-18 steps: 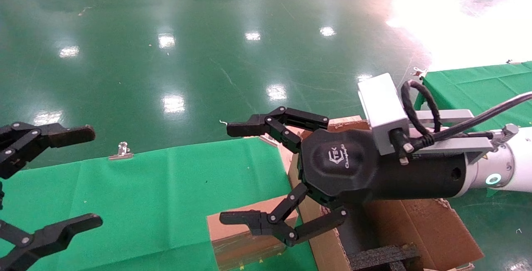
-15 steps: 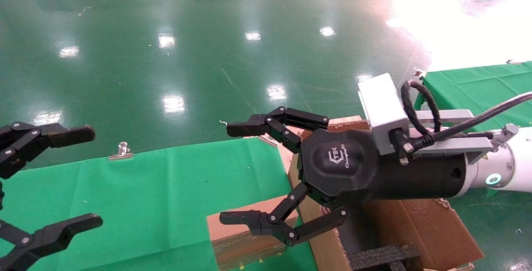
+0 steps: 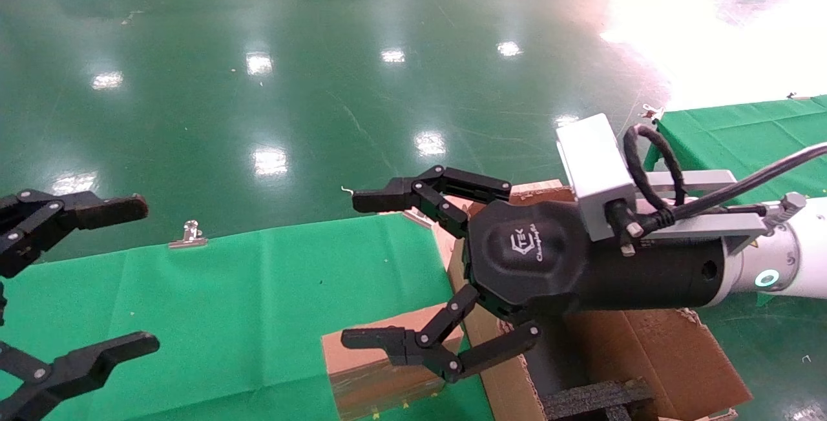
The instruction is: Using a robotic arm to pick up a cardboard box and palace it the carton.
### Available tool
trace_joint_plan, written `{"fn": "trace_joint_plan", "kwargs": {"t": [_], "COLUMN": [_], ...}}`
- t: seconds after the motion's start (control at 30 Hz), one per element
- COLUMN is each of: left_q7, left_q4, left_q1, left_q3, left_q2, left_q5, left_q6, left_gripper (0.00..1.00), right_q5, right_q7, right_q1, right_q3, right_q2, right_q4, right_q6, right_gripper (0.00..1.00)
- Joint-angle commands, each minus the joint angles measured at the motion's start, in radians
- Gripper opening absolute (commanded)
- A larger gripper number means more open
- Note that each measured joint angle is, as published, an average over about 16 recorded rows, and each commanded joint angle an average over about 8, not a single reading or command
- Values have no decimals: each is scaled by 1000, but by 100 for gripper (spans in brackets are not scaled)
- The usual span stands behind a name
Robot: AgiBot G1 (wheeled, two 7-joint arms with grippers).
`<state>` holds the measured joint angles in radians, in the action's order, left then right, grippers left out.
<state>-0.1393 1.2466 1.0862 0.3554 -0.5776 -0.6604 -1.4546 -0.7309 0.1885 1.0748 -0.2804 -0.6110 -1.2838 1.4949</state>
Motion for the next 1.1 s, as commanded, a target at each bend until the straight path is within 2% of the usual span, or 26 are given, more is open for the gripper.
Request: {"fn": "trace_joint_plan", "kwargs": {"t": [0.03, 0.13, 0.17, 0.53, 0.83, 1.1], "left_q7": [0, 0, 0, 0, 0, 0], "left_q4": [0, 0, 0, 0, 0, 0], "left_q1": [0, 0, 0, 0, 0, 0], "left_q3": [0, 0, 0, 0, 0, 0], "left_q2": [0, 0, 0, 0, 0, 0], "left_q5": [0, 0, 0, 0, 0, 0], "left_q6": [0, 0, 0, 0, 0, 0], "left_gripper": [38, 3, 0, 0, 0, 0], "right_q5": [0, 0, 0, -33, -237, -418], "right_q7": [0, 0, 0, 14, 57, 75], "right_q1": [0, 0, 0, 17, 156, 299], "right_q3": [0, 0, 0, -21, -138, -309], "right_q2": [0, 0, 0, 5, -34, -105], "right_q4": [0, 0, 0, 11, 88, 173], "right_q6": [0, 0, 0, 18, 66, 91], "right_gripper": [100, 100, 100, 100, 100, 100]}}
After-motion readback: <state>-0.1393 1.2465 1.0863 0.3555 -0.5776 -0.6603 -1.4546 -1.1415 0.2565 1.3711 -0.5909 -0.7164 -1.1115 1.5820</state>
